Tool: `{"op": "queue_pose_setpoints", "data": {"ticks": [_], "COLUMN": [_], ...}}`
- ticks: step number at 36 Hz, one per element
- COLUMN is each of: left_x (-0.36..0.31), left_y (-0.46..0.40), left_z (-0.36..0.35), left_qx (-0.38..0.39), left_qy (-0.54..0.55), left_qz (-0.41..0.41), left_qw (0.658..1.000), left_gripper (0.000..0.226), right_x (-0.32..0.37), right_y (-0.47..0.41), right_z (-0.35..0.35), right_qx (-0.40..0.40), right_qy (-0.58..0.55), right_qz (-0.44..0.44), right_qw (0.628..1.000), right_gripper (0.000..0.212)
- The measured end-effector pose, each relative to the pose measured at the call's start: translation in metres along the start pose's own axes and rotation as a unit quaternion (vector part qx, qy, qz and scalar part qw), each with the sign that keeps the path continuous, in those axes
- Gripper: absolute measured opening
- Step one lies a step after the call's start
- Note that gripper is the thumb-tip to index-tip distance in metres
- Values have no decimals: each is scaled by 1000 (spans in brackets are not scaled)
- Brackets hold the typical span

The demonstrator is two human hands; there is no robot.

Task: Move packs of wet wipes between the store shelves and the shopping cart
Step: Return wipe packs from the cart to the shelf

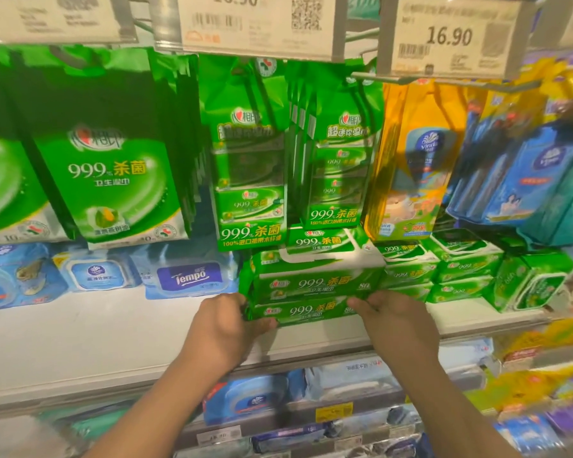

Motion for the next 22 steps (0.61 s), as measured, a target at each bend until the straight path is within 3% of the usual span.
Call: {"op": "queue_pose_setpoints", "data": {"ticks": [7,12,14,18,22], "left_x": [-8,-10,-9,-28,-35], "left_y": [-7,16,24,26,6], "left_z": [3,24,29,19,4], "left_qx": [17,-7,8,150,123], "left_qy": [-68,-102,-51,181,264], "left_qz": [-13,19,23,-3,-1], "left_qw": [997,995,998,972,957], "left_gripper": [44,46,48,50,40], "right_x": [7,1,2,10,26], "right_y": [-7,6,11,9,-4], "right_z": [-8,-5,-3,-4,-1], "right_qx": [2,13,40,68,49], "right_qy": [56,-41,-92,-167,-192], "right_qz": [39,114,144,142,124], "right_qw": [998,993,985,973,972], "right_gripper": [42,42,47,48,44]}}
Point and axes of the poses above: each hand's wrist, its own y-axis away from the middle knuckle, its own z-axis out of the back of the hand, x = y × z, the point moved 2 cm from there along -y, towards the middle knuckle, and after that the axes turned 7 degrees about -y, right-handed, at the moved point
